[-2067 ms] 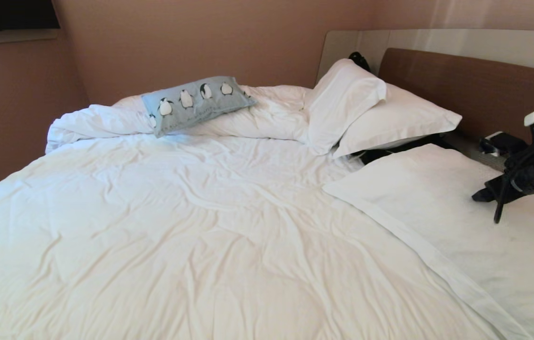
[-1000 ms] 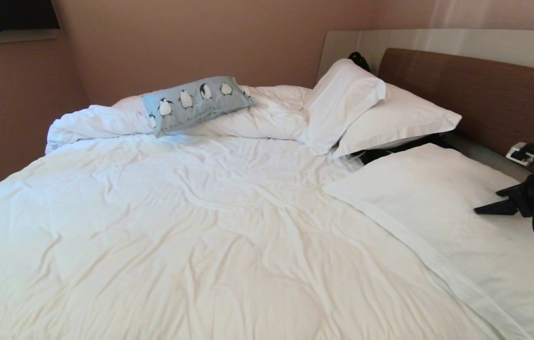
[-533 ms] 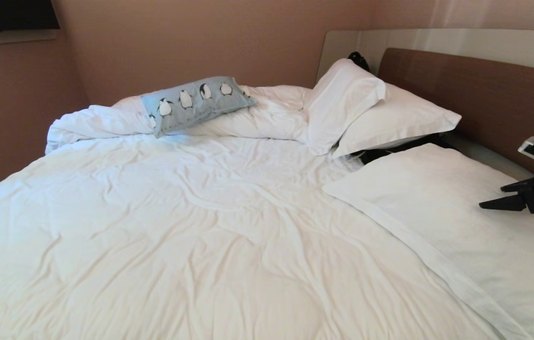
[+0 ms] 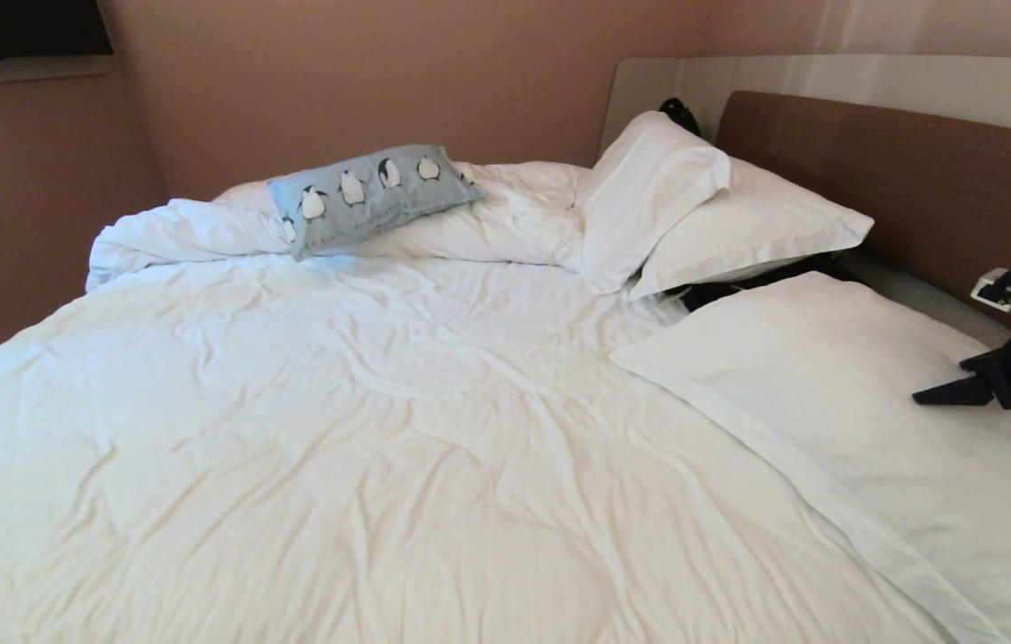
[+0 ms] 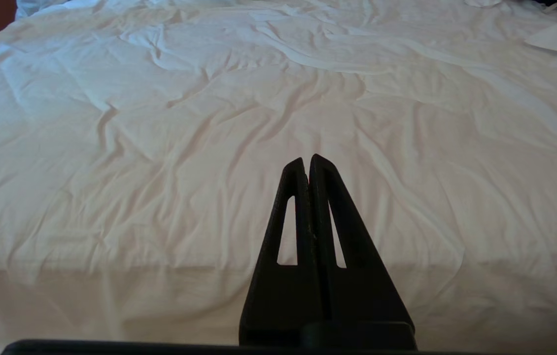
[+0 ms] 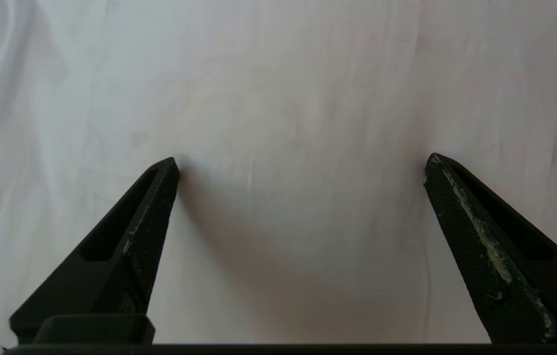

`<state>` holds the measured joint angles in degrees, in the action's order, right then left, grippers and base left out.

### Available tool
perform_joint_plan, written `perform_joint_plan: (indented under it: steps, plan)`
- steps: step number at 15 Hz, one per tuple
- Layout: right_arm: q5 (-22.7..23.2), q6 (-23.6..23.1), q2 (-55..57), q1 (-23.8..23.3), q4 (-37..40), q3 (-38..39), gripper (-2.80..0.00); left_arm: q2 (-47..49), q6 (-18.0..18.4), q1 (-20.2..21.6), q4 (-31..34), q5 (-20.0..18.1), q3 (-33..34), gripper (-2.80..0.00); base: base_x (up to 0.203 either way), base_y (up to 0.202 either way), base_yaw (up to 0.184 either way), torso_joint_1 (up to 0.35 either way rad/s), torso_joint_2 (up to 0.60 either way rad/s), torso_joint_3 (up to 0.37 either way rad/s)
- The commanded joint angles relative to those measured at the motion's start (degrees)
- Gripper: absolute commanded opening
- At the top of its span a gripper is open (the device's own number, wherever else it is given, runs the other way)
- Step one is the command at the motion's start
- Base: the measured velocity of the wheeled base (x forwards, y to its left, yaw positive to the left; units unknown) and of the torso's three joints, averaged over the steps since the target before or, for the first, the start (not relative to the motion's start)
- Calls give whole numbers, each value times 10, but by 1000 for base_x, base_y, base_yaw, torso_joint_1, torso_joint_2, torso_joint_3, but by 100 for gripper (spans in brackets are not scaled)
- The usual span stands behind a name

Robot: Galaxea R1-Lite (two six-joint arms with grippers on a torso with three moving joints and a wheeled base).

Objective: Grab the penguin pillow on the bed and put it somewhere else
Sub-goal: Place the pillow at the bedside

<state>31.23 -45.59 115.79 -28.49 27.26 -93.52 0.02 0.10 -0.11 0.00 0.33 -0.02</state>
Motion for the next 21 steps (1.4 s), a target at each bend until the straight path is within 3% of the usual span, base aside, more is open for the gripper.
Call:
perform_joint_plan:
  steps: [1,14,17,21]
  plan:
    - [-6,-2,14,0,1,-5,0,1,0,0,0,0,0,-280,0,0,0,0,0,0]
    - [-12,-4,146,21,3,-49,0,0,-1,0,0,0,0,-280,0,0,0,0,0,0]
    - [-42,-5,161,33,1,-50,0,0,0,0,0,0,0,-280,0,0,0,0,0,0]
    - [-47,-4,174,41,-1,-51,0,1,-1,0,0,0,0,-280,0,0,0,0,0,0]
